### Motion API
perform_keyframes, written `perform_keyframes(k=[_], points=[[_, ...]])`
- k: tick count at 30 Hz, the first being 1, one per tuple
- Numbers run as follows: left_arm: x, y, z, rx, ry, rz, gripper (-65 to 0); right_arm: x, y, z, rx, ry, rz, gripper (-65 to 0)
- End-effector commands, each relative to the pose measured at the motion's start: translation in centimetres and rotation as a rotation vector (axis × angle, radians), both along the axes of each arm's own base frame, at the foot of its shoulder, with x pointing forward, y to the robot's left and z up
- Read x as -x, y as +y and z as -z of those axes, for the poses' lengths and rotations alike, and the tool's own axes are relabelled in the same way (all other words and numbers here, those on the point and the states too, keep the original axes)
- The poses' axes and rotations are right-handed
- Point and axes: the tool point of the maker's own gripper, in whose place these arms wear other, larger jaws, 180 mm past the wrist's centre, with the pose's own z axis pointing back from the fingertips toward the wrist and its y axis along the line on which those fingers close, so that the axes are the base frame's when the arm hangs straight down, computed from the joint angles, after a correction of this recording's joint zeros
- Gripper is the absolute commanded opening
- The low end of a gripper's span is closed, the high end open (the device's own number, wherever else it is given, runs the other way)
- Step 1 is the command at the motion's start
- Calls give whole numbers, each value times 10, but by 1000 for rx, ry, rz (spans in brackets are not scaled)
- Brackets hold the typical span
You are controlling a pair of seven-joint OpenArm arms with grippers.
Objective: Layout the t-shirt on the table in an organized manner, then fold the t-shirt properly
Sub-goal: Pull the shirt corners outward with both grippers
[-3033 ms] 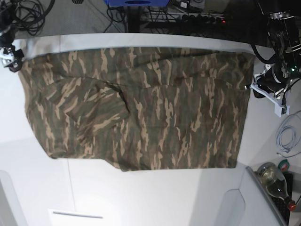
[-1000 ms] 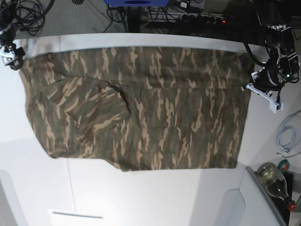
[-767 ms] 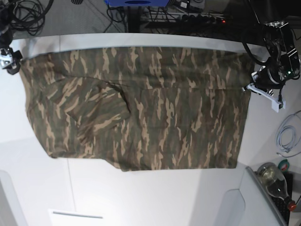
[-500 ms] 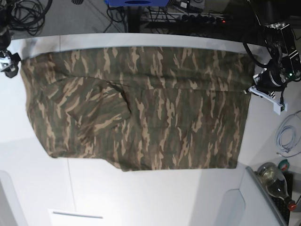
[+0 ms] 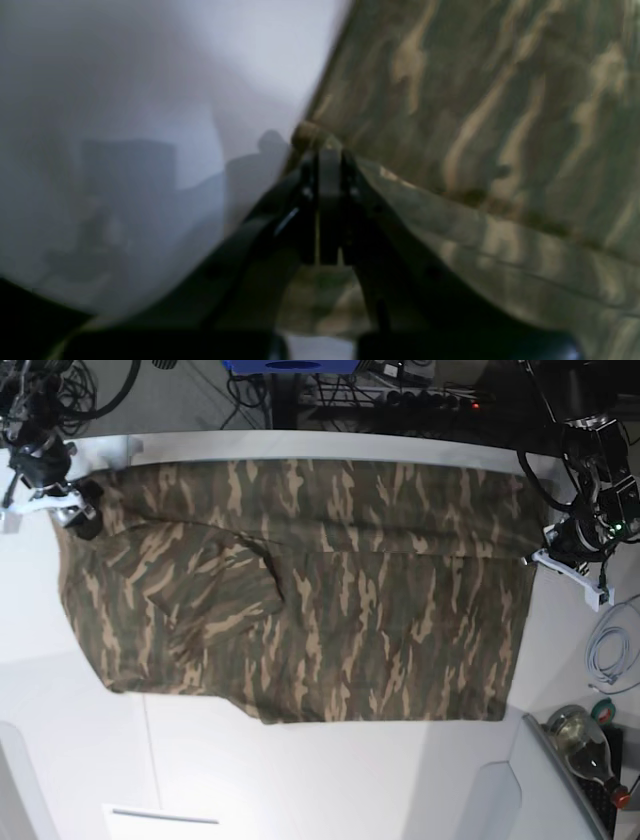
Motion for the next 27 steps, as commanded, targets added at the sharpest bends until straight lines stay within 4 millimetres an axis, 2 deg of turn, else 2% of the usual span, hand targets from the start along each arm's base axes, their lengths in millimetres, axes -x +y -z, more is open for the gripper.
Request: perform_keyframes(k=[1, 16, 18, 22, 24, 27], points=[[-14, 8, -15, -35, -48, 0, -650, -7, -3, -9, 14, -38, -6, -266], [-21, 5, -15, -56, -48, -3, -650, -5, 0, -8, 9, -31, -13, -266], [-21, 5, -15, -55, -48, -4, -578, -5, 0, -8, 9, -31, -13, -266], [-27, 7, -20, -59, -62, -5, -393, -5, 0, -7, 10, -30, -15, -266], [-27, 17, -28, -68, -84, -33, -298, -5, 0, -8, 11, -30, -16, -266], [-25, 42, -42, -67, -134, -127, -216, -2, -6, -5, 63, -2, -36, -266]])
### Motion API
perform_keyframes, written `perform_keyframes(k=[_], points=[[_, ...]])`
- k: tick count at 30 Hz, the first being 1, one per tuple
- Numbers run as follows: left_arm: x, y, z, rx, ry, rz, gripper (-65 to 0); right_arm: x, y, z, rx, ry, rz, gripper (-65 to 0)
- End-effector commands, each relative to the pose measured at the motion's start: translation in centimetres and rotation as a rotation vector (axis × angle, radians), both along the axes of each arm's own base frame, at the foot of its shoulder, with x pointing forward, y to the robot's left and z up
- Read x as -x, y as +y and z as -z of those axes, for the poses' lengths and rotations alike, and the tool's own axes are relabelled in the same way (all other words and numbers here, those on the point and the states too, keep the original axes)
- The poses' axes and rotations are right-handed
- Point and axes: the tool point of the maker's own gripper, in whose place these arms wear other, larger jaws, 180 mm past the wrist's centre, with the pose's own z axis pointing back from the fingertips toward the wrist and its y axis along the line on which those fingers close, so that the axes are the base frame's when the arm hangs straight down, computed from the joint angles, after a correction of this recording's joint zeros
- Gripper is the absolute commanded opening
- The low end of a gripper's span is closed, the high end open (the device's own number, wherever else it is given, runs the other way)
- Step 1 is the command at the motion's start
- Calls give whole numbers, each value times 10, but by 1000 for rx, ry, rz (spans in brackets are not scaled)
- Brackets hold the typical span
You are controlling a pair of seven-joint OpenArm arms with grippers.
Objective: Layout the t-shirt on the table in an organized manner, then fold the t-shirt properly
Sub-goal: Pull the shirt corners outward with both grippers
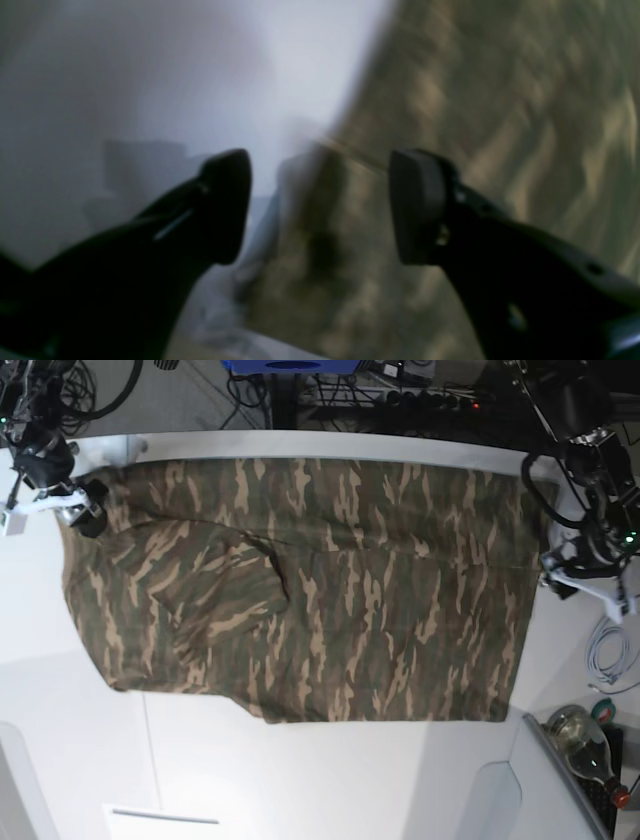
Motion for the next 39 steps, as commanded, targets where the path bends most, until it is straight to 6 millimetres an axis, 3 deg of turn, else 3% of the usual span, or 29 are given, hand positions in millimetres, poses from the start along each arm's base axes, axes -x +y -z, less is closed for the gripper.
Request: perform_keyframes(k=[1, 4, 6, 8, 13, 16, 20, 25, 29, 33, 39], points=[[-6, 16, -21, -40, -53, -19, -207, -5, -6, -8, 36, -26, -13, -266], [8, 11, -27, -70, -57, -3, -276, -5, -11, -6, 80, -8, -25, -267], [22, -9, -24, -64, -59, 11, -434, -7, -12, -7, 85, -13, -25, -273], [36, -27, -17, -44, -51, 16, -650, -10, -12, -8, 87, -19, -27, -339], [60, -48, 7, 14, 0, 4, -650, -16, -12, -3, 71, -15, -20, -650], [68, -49, 27, 46, 37, -14, -650, -16, -19, 15, 52, 29, -8, -629], [74, -38, 52, 32, 24, -39, -650, -8, -21, 43, 9, 96, 17, -650], [87, -39, 82, 43, 96, -5, -650, 9, -20, 53, 1, 139, 22, -650], [92, -33, 79, 24, 102, 0, -650, 14, -20, 55, 1, 148, 22, -650], [75, -33, 54, -17, 36, 25, -650, 6, -21, 47, 13, 121, 16, -650], [51, -31, 5, -104, -82, 69, -650, -29, -25, -14, 107, -41, -27, -650]])
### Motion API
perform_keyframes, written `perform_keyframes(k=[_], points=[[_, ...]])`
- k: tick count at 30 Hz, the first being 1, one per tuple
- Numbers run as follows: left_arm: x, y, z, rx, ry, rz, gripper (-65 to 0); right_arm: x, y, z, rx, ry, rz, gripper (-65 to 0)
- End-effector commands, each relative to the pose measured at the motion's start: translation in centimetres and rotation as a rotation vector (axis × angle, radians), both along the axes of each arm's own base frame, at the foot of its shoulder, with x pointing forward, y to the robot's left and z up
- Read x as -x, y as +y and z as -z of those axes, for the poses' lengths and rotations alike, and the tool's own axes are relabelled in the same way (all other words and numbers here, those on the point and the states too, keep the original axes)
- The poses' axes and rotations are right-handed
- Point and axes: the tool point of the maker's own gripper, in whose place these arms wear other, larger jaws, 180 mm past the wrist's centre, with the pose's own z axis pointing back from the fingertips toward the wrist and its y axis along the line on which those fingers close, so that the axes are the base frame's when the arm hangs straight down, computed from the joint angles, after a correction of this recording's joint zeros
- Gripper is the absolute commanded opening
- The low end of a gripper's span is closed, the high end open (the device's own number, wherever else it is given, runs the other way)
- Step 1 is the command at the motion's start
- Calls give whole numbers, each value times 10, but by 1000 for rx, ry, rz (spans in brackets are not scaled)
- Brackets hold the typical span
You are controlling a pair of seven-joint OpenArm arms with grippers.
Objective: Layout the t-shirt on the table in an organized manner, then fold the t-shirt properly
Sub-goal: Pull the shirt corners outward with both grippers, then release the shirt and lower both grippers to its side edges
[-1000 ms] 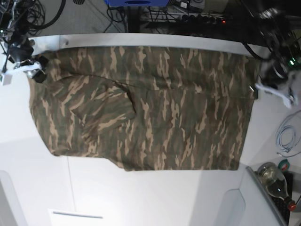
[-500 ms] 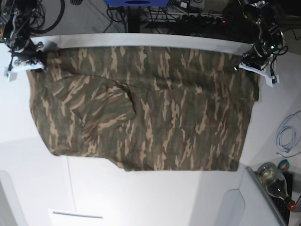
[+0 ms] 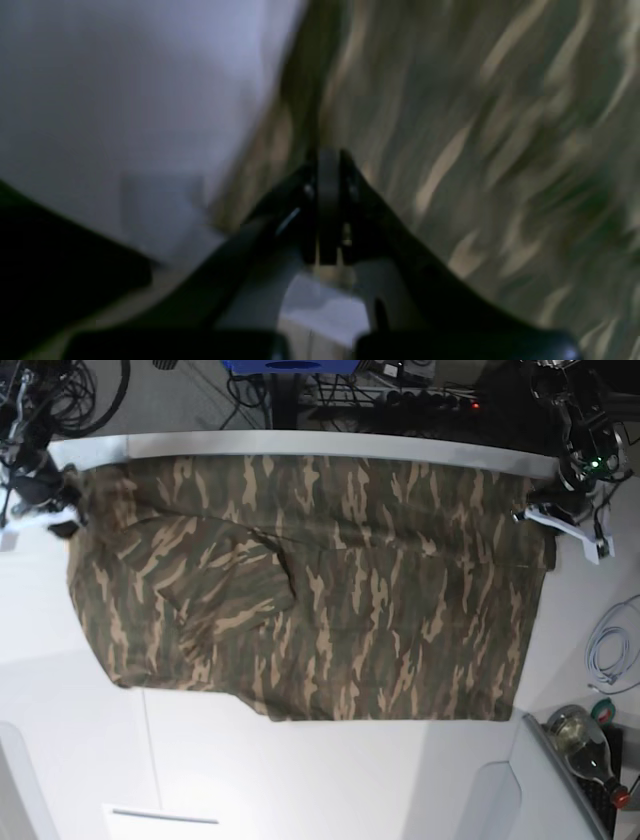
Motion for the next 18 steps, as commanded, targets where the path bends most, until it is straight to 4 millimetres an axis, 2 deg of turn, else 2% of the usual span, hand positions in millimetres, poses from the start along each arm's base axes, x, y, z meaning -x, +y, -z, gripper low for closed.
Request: perform_keyframes(k=[1, 2, 4, 5, 6, 7, 9, 12, 15, 17, 18], points=[[-13, 8, -21, -45, -54, 12, -650, -10, -2, -19, 28, -55, -18, -650], [-22, 8, -29, -54, -81, 16, -650, -15, -2, -27, 38, -76, -25, -650], [-38, 14, -44, -75, -122, 22, -650, -43, -3, -45, 47, -146, -30, -647], [-46, 19, -49, -87, -131, 29, -650, -62, -12, -55, 67, -180, -34, -636], [-52, 22, -50, -88, -137, 28, -650, -78, -21, -56, 89, -181, -40, -611], [-58, 26, -51, -88, -142, 24, -650, -97, -23, -54, 104, -173, -62, -581], [-68, 36, -51, -86, -141, 15, -650, -140, -33, -44, 172, -116, -127, -482], [-71, 50, -51, -98, -128, 6, -650, -183, -35, -16, 230, 11, -208, -366], [-70, 59, -56, -119, -126, 6, -650, -210, -43, 1, 284, 41, -222, -335], [-64, 65, -53, -128, -106, 2, -650, -215, -43, 10, 292, 34, -242, -330], [-59, 69, -49, -130, -89, 0, -650, -218, -35, 13, 279, 25, -279, -330]])
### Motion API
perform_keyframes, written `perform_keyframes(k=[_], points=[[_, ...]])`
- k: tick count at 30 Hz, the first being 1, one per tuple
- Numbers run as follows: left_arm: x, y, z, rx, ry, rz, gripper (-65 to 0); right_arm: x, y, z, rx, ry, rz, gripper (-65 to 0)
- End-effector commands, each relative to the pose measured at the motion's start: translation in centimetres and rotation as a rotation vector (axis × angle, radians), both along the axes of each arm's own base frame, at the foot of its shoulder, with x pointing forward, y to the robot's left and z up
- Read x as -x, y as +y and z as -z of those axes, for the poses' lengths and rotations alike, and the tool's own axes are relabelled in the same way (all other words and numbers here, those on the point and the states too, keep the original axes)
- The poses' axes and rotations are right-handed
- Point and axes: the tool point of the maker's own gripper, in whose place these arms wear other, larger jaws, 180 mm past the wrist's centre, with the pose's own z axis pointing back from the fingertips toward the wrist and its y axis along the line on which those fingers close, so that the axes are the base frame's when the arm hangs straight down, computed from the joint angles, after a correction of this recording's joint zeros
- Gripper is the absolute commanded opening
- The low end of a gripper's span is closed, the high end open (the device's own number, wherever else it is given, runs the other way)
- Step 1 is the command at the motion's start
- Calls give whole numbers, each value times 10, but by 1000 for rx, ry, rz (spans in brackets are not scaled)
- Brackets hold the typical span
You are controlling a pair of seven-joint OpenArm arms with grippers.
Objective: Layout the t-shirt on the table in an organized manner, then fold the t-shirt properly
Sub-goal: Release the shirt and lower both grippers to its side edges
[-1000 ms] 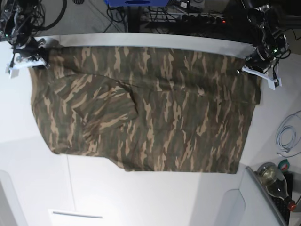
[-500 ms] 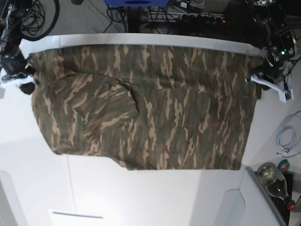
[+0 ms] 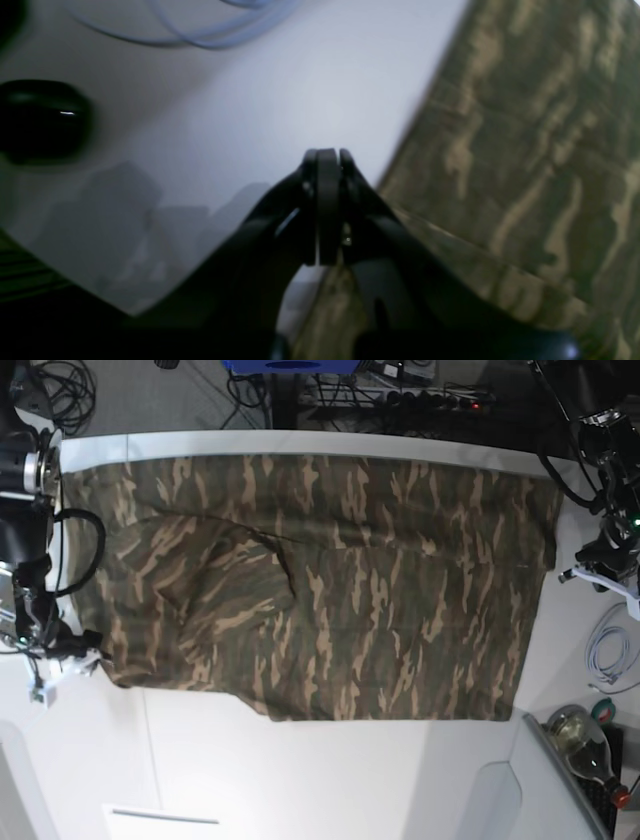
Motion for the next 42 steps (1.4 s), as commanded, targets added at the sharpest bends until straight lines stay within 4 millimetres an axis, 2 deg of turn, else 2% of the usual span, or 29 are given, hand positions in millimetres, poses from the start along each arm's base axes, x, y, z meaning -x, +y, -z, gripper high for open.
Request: perform_keyframes(k=[1, 6, 10, 13, 16, 17, 18, 21, 26, 29, 31, 35, 37, 42], points=[[0, 11, -7, -24, -7, -1, -650, -25, -6, -24, -3, -81, -15, -330], [9, 26, 0, -31, 35, -17, -650, -20, -5, -8, -27, -84, 2, -329], [8, 27, 2, -28, 39, -21, -650, -13, -4, 0, -34, -69, 5, -329], [7, 25, 3, -24, 40, -17, -650, -6, 10, 11, -52, -48, -6, -333], [6, 24, 3, -23, 38, -15, -650, -5, 12, 12, -55, -48, -7, -347], [6, 24, 3, -21, 37, -15, -650, -6, 12, 12, -54, -51, -8, -377], [2, 23, 0, -22, 28, -13, -650, -7, 12, 10, -53, -55, -9, -437], [1, 24, 1, -21, 29, -16, -650, -12, 11, 6, -49, -84, -8, -650], [2, 25, 3, -17, 34, -20, -650, -14, 17, -14, -21, -120, -66, -650], [1, 25, 2, -19, 32, -20, -650, -5, 32, -31, 8, -138, -140, -650], [-11, 18, -1, -16, 18, 2, -650, 1, 50, -42, 11, -140, -189, -650], [-36, -1, 12, 3, 52, 74, -650, 23, 76, -54, 17, -136, -257, -650], [-55, -11, 14, 18, 53, 103, -650, 36, 89, -56, 11, -135, -281, -650], [-94, -17, 10, 76, 24, 90, -650, 61, 110, -64, 5, -137, -321, -650]])
